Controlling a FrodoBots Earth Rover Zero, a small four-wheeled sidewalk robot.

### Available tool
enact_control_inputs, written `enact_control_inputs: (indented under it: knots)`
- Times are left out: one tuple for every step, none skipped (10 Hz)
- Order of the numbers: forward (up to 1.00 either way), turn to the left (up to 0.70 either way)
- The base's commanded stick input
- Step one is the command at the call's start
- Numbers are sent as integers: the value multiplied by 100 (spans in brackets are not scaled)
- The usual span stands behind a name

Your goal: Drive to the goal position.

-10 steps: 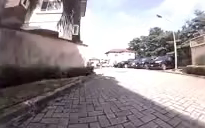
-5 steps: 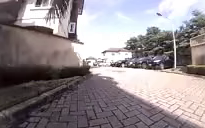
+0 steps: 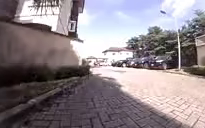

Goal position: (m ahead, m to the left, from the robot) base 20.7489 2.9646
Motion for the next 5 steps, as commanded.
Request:
enact_control_inputs:
  knots:
    - [69,3]
    - [69,3]
    - [69,3]
    - [69,3]
    - [69,3]
